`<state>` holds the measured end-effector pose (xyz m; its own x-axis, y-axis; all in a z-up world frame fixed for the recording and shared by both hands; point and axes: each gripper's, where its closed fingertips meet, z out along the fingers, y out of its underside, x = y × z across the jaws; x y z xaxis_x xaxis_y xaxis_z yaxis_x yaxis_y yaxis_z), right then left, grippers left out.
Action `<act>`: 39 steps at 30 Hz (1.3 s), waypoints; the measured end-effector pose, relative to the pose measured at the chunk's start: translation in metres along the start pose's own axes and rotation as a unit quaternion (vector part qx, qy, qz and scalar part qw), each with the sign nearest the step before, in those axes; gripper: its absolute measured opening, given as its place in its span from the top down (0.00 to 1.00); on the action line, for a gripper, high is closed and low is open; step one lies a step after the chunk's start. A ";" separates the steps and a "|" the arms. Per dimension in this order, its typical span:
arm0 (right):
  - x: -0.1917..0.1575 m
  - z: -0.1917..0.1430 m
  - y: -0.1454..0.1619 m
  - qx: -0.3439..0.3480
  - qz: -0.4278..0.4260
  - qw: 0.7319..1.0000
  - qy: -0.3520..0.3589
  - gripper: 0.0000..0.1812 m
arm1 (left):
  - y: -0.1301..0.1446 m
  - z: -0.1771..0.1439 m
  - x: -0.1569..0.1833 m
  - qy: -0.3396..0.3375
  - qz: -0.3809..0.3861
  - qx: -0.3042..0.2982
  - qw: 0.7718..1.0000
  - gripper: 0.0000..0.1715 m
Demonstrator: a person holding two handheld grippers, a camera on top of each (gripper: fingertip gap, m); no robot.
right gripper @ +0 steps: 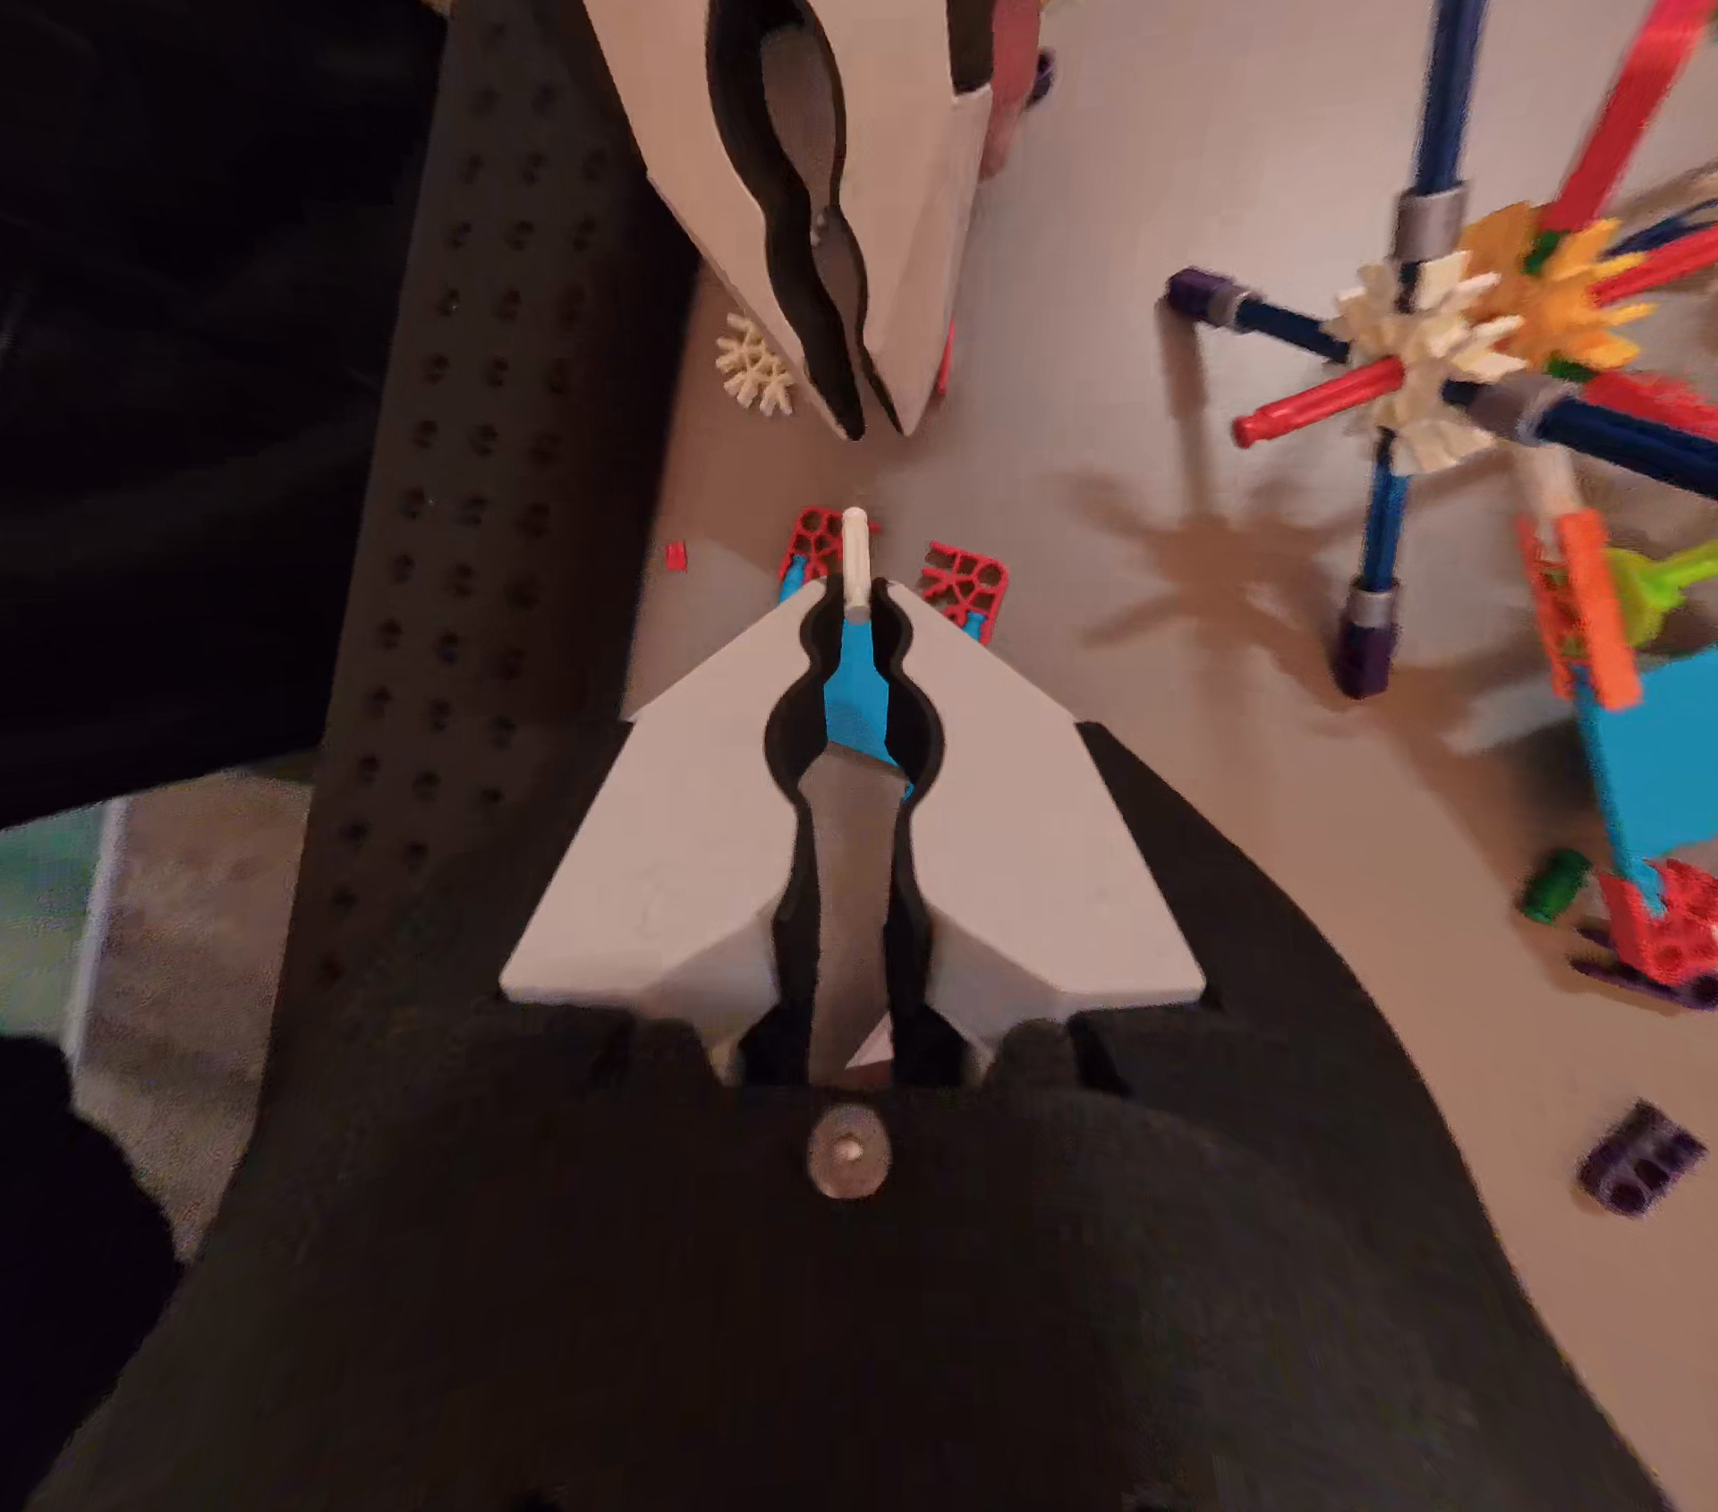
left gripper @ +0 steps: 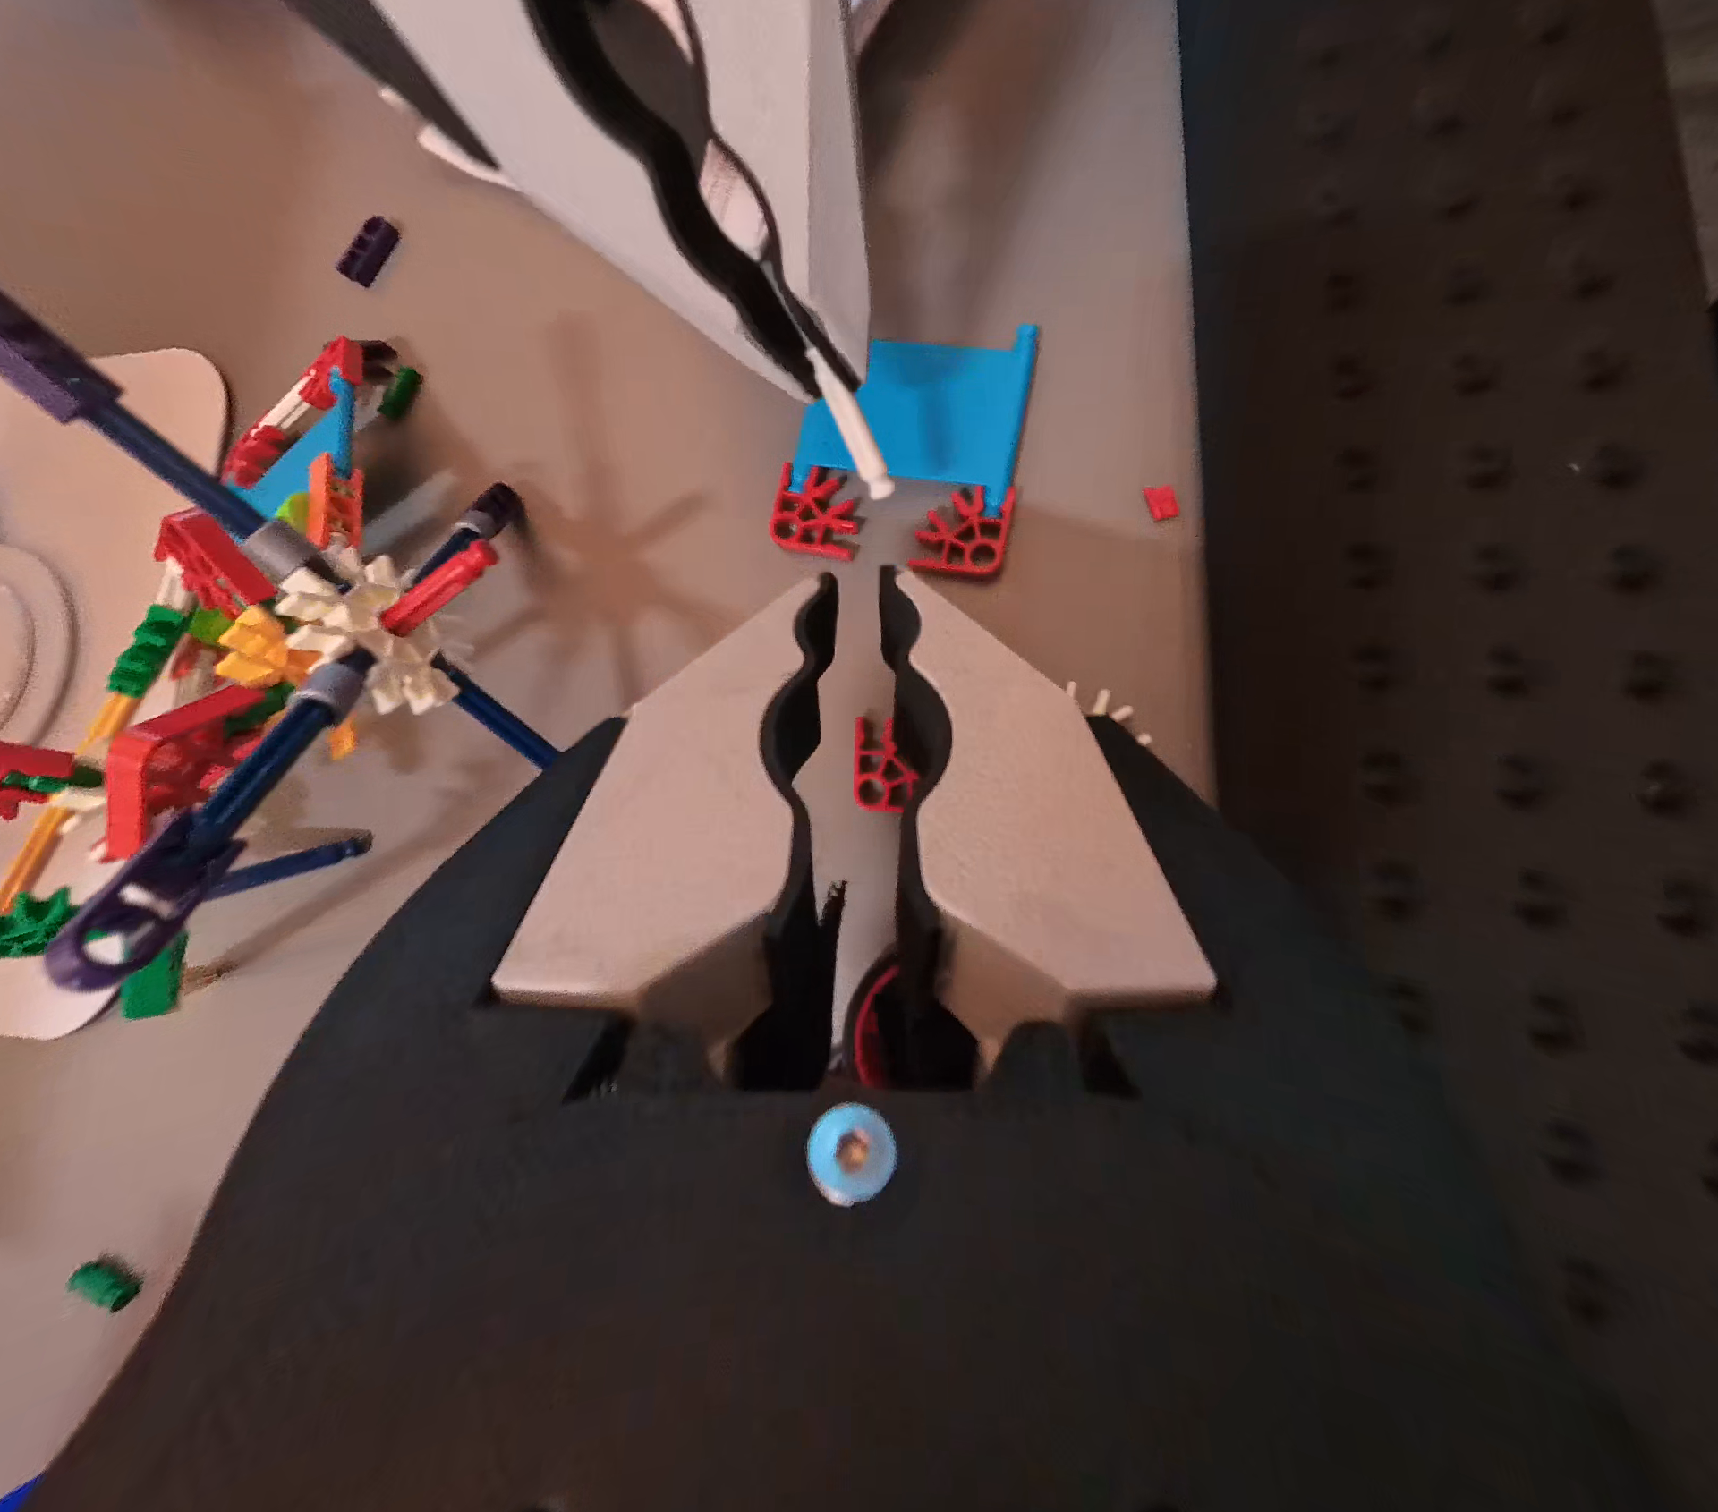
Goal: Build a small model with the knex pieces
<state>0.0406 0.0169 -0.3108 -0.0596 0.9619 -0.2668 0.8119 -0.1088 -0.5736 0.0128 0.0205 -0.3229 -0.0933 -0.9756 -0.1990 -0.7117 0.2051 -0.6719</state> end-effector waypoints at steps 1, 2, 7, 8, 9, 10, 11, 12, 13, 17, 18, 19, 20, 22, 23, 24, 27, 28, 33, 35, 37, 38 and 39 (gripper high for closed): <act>-0.002 0.004 0.002 -0.015 0.000 1.000 -0.021 0.98 | 0.000 0.001 0.003 0.005 0.006 -0.001 1.000 0.96; -0.003 0.008 0.005 -0.032 0.002 0.999 -0.038 0.98 | -0.001 0.003 0.006 0.008 0.012 0.001 1.000 0.96; -0.002 0.021 0.008 -0.078 0.003 0.993 -0.088 0.98 | 0.005 0.013 0.019 0.011 0.064 -0.019 0.998 0.96; -0.001 0.022 0.007 -0.082 0.005 0.992 -0.092 0.98 | 0.004 0.014 0.022 0.015 0.072 -0.017 0.997 0.96; 0.000 0.023 0.007 -0.087 0.005 0.992 -0.096 0.98 | 0.004 0.015 0.022 0.009 0.081 -0.016 0.997 0.96; 0.001 0.023 0.007 -0.091 0.005 0.991 -0.098 0.98 | 0.004 0.016 0.021 0.003 0.089 -0.020 0.996 0.96; 0.002 0.023 0.006 -0.093 0.007 0.991 -0.101 0.98 | 0.004 0.016 0.023 0.004 0.094 -0.019 0.995 0.96; 0.002 0.023 0.006 -0.097 0.008 0.990 -0.107 0.98 | 0.003 0.017 0.025 0.008 0.095 -0.015 0.995 0.96; 0.002 0.023 0.007 -0.103 0.008 0.989 -0.110 0.98 | 0.002 0.017 0.025 0.008 0.095 -0.013 0.995 0.96; 0.005 0.026 0.009 -0.121 0.011 0.985 -0.124 0.98 | 0.004 0.021 0.026 0.006 0.105 -0.020 0.994 0.96; 0.005 0.027 0.008 -0.125 0.011 0.984 -0.129 0.98 | 0.005 0.022 0.026 0.005 0.107 -0.022 0.994 0.95; 0.004 0.027 0.009 -0.131 0.011 0.982 -0.135 0.98 | 0.006 0.023 0.024 -0.001 0.113 -0.026 0.993 0.95; 0.004 0.028 0.010 -0.138 0.011 0.981 -0.137 0.98 | 0.007 0.024 0.024 -0.006 0.119 -0.030 0.992 0.95; 0.004 0.030 0.011 -0.148 0.010 0.978 -0.145 0.98 | 0.008 0.026 0.025 -0.005 0.124 -0.034 0.992 0.95; 0.004 0.031 0.010 -0.150 0.009 0.977 -0.148 0.98 | 0.009 0.027 0.027 -0.001 0.125 -0.034 0.992 0.96; 0.005 0.032 0.009 -0.152 0.009 0.977 -0.148 0.98 | 0.008 0.027 0.028 -0.001 0.126 -0.033 0.991 0.96; 0.009 0.033 0.010 -0.165 0.010 0.976 -0.143 0.98 | 0.007 0.029 0.028 -0.003 0.128 -0.031 0.991 0.96; 0.010 0.034 0.010 -0.166 0.011 0.976 -0.140 0.98 | 0.009 0.030 0.029 -0.002 0.131 -0.037 0.991 0.96; 0.016 0.036 0.005 -0.165 0.002 0.978 -0.124 0.98 | 0.013 0.031 0.026 -0.010 0.139 -0.049 0.989 0.95; 0.019 0.035 0.004 -0.166 0.000 0.979 -0.114 0.98 | 0.014 0.030 0.025 -0.007 0.133 -0.046 0.990 0.95; 0.018 0.034 0.006 -0.180 -0.005 0.977 -0.116 0.98 | 0.015 0.027 0.021 -0.012 0.131 -0.049 0.990 0.96; 0.018 0.034 0.006 -0.187 -0.006 0.976 -0.114 0.98 | 0.014 0.023 0.021 -0.009 0.124 -0.047 0.991 0.96; 0.018 0.033 0.007 -0.193 -0.007 0.974 -0.115 0.98 | 0.013 0.017 0.021 -0.004 0.116 -0.043 0.992 0.96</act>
<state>0.0256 0.0248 -0.3450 -0.1643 0.8761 -0.4532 0.9655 0.0487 -0.2559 0.0137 0.0036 -0.3481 -0.2568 -0.9023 -0.3462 -0.7292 0.4160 -0.5434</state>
